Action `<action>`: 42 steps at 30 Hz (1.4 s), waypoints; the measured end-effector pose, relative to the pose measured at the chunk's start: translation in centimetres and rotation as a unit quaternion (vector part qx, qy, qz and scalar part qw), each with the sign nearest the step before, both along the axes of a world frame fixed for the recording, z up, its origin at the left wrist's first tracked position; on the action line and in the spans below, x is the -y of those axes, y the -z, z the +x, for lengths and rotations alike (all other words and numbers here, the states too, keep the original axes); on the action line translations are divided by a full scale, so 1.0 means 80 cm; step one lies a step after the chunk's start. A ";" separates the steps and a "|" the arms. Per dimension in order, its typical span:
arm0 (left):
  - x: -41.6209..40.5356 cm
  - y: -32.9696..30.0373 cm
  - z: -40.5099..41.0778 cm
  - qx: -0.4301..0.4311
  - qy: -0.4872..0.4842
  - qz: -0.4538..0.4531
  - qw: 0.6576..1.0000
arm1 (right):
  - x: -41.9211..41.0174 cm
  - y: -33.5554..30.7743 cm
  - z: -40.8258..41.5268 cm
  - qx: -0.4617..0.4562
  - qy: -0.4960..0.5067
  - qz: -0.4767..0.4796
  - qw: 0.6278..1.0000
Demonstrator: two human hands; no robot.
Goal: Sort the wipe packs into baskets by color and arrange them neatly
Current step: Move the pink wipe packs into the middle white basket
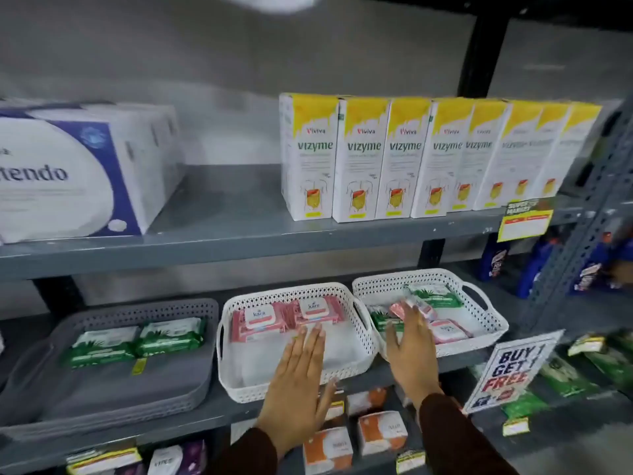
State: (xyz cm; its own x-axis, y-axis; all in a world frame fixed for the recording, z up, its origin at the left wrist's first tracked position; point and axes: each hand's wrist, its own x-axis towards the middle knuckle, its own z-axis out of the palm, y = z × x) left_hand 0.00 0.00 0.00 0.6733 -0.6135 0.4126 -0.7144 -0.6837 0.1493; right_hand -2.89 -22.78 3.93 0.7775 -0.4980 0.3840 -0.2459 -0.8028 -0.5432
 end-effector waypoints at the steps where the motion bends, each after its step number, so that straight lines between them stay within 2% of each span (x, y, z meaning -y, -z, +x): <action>1: 0.014 0.006 0.005 -0.005 0.001 0.004 1.000 | 0.022 0.003 0.014 0.014 0.014 0.037 0.999; 7: 0.074 0.049 0.016 -0.061 -0.058 0.084 0.993 | 0.130 0.002 0.086 0.028 0.107 0.207 0.972; 10: 0.086 0.057 0.014 -0.073 -0.095 0.094 0.988 | 0.175 0.009 0.116 -0.081 0.023 0.295 0.952; 12: 0.083 0.059 0.012 -0.080 -0.118 0.081 0.986 | 0.202 0.010 0.127 -0.187 -0.066 0.315 0.928; 14: 0.075 0.058 0.010 -0.087 -0.148 0.067 0.983 | 0.227 0.009 0.131 -0.236 -0.106 0.334 0.906; 20: 0.051 0.054 0.006 -0.107 -0.195 0.060 0.973 | 0.229 0.012 0.134 -0.207 -0.118 0.291 0.927; 23: 0.040 0.052 0.009 -0.109 -0.210 0.049 0.970 | 0.200 0.010 0.129 -0.141 -0.128 0.280 0.941; 26: 0.038 0.054 0.008 -0.111 -0.210 0.045 0.970 | 0.169 -0.004 0.126 -0.053 -0.132 0.189 0.972; 28: 0.040 0.053 0.008 -0.114 -0.212 0.034 0.970 | 0.140 -0.011 0.128 -0.008 -0.171 0.133 0.976; 30: 0.041 0.051 0.008 -0.114 -0.215 0.033 0.969 | 0.103 -0.016 0.135 0.006 -0.232 0.132 0.964; 32: 0.040 0.052 0.007 -0.115 -0.217 0.037 0.969 | 0.064 -0.012 0.145 -0.024 -0.291 0.129 0.948; 34: 0.040 0.054 0.005 -0.115 -0.221 0.039 0.968 | 0.036 0.003 0.157 -0.088 -0.331 0.077 0.936; 38: 0.043 0.055 0.005 -0.113 -0.226 0.045 0.967 | 0.014 0.035 0.177 -0.195 -0.359 0.018 0.913; 42: 0.042 0.055 0.004 -0.103 -0.224 0.049 0.968 | 0.011 0.039 0.176 -0.207 -0.374 0.019 0.904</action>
